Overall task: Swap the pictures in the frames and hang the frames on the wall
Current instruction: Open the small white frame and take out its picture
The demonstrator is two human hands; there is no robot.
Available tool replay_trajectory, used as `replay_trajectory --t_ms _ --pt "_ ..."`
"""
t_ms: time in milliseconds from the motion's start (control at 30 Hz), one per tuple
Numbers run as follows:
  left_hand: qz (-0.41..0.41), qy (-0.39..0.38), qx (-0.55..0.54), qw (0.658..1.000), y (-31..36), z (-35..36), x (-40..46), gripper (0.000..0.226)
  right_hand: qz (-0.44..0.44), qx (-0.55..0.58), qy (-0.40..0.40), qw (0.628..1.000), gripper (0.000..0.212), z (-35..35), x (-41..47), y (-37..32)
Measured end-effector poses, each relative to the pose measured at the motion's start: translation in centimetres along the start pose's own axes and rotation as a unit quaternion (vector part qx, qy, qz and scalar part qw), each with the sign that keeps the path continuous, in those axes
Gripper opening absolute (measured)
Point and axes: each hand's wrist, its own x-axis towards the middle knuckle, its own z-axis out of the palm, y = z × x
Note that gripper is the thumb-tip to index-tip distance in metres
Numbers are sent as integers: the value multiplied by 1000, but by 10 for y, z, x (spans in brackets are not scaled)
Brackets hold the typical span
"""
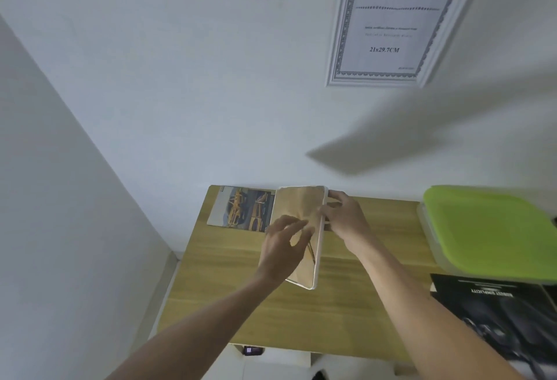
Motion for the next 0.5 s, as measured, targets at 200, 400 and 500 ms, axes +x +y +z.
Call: replay_trajectory --t_ms 200,400,500 --pt "-230 -70 53 969 -38 -13 20 67 42 1 -81 996 36 -36 17 35" --pt "-238 -152 47 958 -55 -3 16 76 81 -15 -121 989 36 -50 39 76" --pt "-225 -155 64 960 -57 6 15 71 89 -18 -130 987 35 -52 49 88"
